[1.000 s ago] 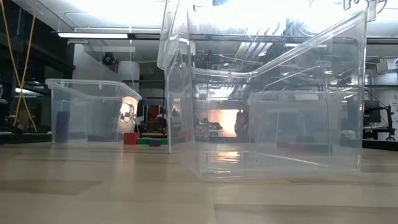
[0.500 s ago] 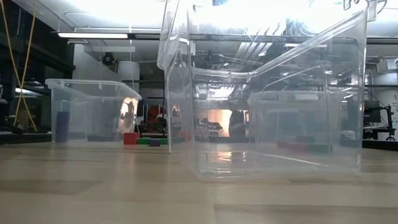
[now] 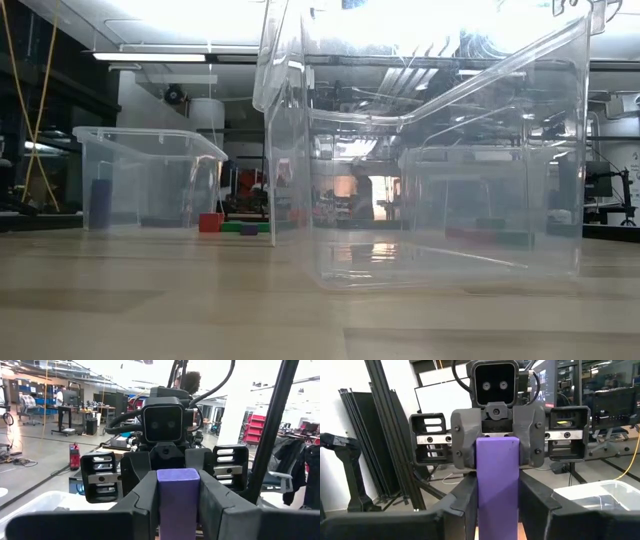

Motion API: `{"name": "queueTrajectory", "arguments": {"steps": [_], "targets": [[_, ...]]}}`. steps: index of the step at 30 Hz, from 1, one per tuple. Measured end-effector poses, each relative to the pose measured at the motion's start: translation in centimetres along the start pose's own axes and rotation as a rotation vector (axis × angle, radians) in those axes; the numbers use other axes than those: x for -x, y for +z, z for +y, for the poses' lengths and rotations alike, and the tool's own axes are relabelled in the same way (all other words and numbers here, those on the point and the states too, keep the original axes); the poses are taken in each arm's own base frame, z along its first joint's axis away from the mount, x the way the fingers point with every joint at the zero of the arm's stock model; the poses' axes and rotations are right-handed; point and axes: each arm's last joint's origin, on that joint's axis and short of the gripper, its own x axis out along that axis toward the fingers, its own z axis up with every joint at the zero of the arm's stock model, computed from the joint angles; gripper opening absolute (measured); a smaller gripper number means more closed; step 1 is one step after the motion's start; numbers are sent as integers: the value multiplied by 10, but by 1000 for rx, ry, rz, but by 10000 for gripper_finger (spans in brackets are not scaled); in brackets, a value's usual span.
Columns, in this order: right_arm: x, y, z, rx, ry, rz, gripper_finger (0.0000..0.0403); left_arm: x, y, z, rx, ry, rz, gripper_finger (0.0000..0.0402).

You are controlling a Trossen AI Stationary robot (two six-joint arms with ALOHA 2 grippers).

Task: Sort blocks
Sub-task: Put the blue block into the top left transparent bin

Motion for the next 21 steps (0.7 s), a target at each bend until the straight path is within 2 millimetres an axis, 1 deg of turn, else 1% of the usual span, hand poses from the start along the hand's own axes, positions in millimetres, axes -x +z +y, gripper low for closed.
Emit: {"name": "queueTrajectory", "arguments": {"steps": [1,2,6,8,9,12,15,18,21], "targets": [[0,0,0,-15,-19,-8,117,1,1,0,3,2,3,73],[0,1,0,-38,-47,-17,139,1,1,1,1,5,8,73],[1,2,-2,-51,-116,-30,248,10,6,7,-4,40,39,73],[4,5,-2,-53,-137,-41,286,18,9,12,-20,88,73,72],[7,9,-2,-59,-148,-54,298,23,10,15,-35,121,98,72],[17,16,-4,-63,-191,-49,311,44,17,25,-79,261,165,72],[28,21,-6,-59,-252,-24,313,72,20,37,-114,477,279,72],[40,27,-6,-50,-291,-11,314,102,9,53,-108,752,466,72],[47,28,-7,-45,-331,9,314,130,-6,68,-28,982,655,72]]}}
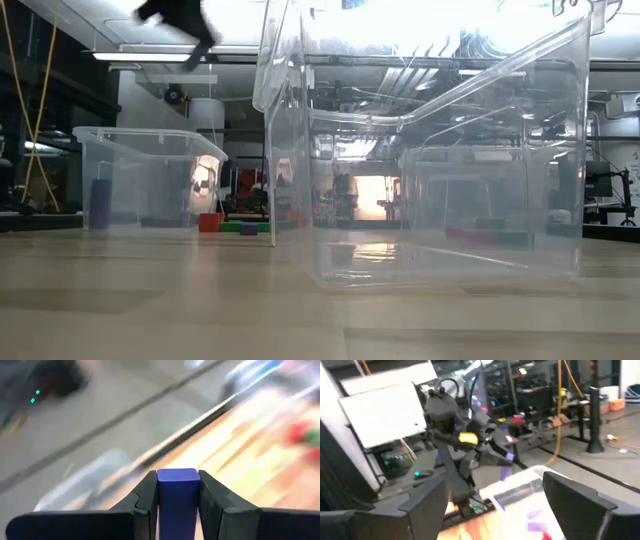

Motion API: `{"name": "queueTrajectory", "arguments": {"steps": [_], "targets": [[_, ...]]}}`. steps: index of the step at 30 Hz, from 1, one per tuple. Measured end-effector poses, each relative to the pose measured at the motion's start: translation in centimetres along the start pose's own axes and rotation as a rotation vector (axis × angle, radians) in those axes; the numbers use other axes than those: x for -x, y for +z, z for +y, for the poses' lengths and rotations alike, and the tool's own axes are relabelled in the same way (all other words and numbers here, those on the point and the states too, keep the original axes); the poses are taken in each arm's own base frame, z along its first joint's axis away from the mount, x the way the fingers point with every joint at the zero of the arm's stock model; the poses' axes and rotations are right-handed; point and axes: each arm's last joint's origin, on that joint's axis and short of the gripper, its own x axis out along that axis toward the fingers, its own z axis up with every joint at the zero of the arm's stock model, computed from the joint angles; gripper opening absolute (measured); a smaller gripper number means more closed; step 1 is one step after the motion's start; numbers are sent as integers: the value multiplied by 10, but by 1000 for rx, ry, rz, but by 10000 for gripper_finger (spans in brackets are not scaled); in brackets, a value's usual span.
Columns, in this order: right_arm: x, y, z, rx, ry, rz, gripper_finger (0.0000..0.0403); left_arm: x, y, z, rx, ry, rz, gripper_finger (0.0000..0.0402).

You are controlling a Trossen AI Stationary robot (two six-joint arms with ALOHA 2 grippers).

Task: Sort blocks
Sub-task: Put the blue block into the top left transparent bin

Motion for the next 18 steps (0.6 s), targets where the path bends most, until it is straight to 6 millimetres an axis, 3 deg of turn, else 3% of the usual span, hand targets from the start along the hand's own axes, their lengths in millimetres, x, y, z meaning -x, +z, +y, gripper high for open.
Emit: {"name": "queueTrajectory", "arguments": {"steps": [4,10,12,18], "targets": [[1,-1,-2,-2,-18,14,315,-22,-29,14,70,155,179,72],[-2,-5,-3,-21,-27,37,315,-67,-62,19,143,181,329,72],[-2,-4,-3,-29,-27,34,315,-74,-63,23,150,181,376,84],[-2,-5,-3,-45,-30,45,316,-80,-44,36,171,154,399,182]]}}
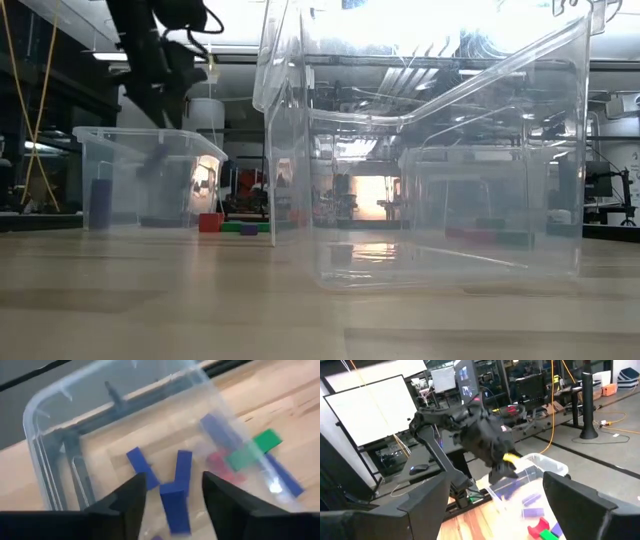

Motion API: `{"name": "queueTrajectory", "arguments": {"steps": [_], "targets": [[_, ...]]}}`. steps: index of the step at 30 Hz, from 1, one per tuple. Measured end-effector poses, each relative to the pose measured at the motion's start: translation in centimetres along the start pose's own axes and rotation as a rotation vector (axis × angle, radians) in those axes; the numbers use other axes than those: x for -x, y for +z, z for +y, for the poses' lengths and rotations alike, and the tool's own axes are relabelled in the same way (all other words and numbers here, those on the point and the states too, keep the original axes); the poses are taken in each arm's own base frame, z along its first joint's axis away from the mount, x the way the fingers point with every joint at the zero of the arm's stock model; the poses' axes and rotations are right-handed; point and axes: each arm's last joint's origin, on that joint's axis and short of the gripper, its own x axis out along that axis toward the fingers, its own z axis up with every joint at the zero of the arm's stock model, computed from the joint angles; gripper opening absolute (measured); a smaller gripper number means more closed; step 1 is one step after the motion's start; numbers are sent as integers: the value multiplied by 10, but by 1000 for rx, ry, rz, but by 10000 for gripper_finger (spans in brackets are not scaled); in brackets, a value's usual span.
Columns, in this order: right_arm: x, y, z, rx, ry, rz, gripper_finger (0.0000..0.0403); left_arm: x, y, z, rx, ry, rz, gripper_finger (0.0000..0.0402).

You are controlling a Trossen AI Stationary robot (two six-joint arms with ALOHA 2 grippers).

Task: Sort blocks
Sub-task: Put the blue block into the top left transparent bin

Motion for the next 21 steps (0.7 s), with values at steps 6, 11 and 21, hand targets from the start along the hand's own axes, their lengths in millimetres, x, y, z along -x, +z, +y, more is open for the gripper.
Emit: {"name": "queueTrajectory", "arguments": {"steps": [6,11,21], "targets": [[0,-1,0,2,-2,6,316,30,47,0,51,-189,-146,232],[0,-1,0,2,-2,7,316,44,78,-36,-150,-397,-160,237],[0,-4,-1,-15,-12,37,316,-9,69,-142,-29,-406,148,238]]}}
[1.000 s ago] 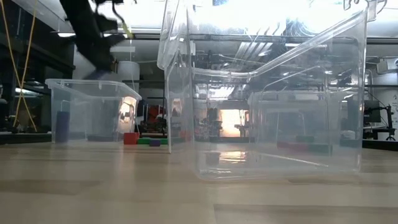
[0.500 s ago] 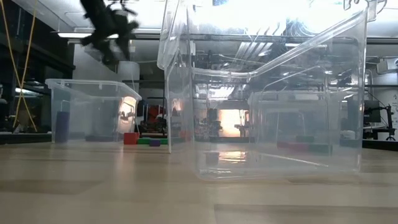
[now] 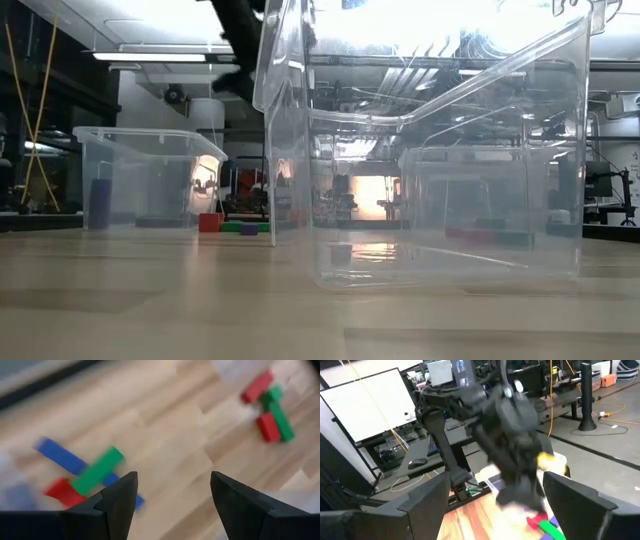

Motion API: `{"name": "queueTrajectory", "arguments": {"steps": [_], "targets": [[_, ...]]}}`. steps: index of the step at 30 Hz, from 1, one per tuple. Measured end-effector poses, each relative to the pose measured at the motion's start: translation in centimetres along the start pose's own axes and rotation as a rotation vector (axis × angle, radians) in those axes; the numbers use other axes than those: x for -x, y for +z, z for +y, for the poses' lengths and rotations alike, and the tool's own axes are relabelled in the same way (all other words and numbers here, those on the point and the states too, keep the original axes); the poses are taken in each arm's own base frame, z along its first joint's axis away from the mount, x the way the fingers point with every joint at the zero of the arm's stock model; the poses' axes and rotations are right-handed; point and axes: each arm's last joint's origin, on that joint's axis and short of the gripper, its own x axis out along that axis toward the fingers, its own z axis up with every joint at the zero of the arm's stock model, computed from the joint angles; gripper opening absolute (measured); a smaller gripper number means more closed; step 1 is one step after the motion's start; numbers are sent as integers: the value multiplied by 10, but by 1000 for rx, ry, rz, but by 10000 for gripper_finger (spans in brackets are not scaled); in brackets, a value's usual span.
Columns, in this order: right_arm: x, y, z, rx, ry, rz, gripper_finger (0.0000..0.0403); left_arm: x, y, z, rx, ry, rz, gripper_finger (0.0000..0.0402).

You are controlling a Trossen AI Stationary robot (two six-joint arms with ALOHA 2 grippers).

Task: Sort blocks
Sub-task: Put the blue block into the top left transparent bin

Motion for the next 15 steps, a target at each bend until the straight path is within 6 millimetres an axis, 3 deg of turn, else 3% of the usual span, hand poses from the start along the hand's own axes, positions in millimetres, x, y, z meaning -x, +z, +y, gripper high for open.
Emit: {"name": "queueTrajectory", "arguments": {"steps": [5,8,15], "targets": [[0,-1,0,1,-2,8,316,-43,-19,-22,20,125,65,239],[0,-1,0,0,-3,9,316,-70,-29,-25,93,253,73,239],[0,-3,-1,-16,-9,26,316,-116,-41,-26,302,340,114,239]]}}
